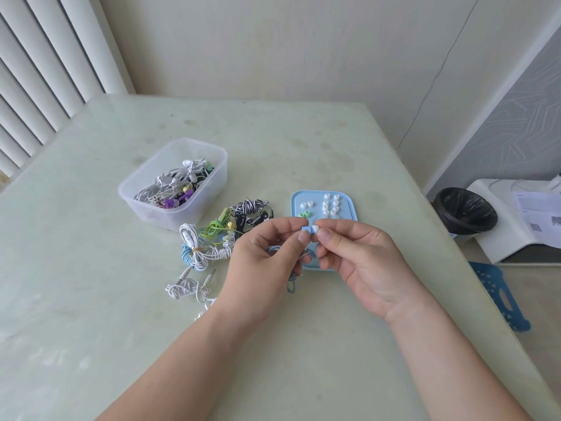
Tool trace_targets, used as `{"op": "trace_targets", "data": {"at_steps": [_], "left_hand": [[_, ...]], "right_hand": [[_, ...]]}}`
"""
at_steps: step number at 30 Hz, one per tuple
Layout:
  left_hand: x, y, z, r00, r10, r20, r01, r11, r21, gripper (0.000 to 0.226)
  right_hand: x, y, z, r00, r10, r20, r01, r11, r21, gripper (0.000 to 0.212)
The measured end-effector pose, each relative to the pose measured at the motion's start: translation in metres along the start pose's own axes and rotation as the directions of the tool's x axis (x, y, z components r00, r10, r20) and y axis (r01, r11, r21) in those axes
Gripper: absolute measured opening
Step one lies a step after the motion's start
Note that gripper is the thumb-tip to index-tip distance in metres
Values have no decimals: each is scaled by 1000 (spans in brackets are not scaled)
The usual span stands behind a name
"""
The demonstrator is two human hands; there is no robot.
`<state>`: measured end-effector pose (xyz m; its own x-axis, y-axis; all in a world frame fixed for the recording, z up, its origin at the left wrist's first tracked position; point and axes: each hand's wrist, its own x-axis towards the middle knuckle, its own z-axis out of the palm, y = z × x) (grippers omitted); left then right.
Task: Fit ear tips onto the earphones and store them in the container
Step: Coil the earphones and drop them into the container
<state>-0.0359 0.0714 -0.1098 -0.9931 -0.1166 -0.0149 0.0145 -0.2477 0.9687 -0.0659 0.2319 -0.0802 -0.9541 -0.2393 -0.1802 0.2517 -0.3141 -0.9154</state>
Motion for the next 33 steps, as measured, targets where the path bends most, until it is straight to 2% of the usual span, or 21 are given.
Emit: {"op": "trace_targets", "data": {"at_steps": [9, 16, 33], "left_hand": [[1, -3, 3, 1000, -20, -3, 20, 999, -46, 12], [1, -2, 2, 1000, -25, 6, 25, 998, -54, 12], [-2, -3, 4, 999, -18, -46, 15, 998, -55, 7]], "right_hand": [[-1, 7, 4, 988, -107, -115, 104, 994, -33, 14], [0, 7, 2, 994, -96, -60, 92, 994, -65, 10], [0, 20, 6, 965, -255, -59, 238, 948, -210, 15]]}}
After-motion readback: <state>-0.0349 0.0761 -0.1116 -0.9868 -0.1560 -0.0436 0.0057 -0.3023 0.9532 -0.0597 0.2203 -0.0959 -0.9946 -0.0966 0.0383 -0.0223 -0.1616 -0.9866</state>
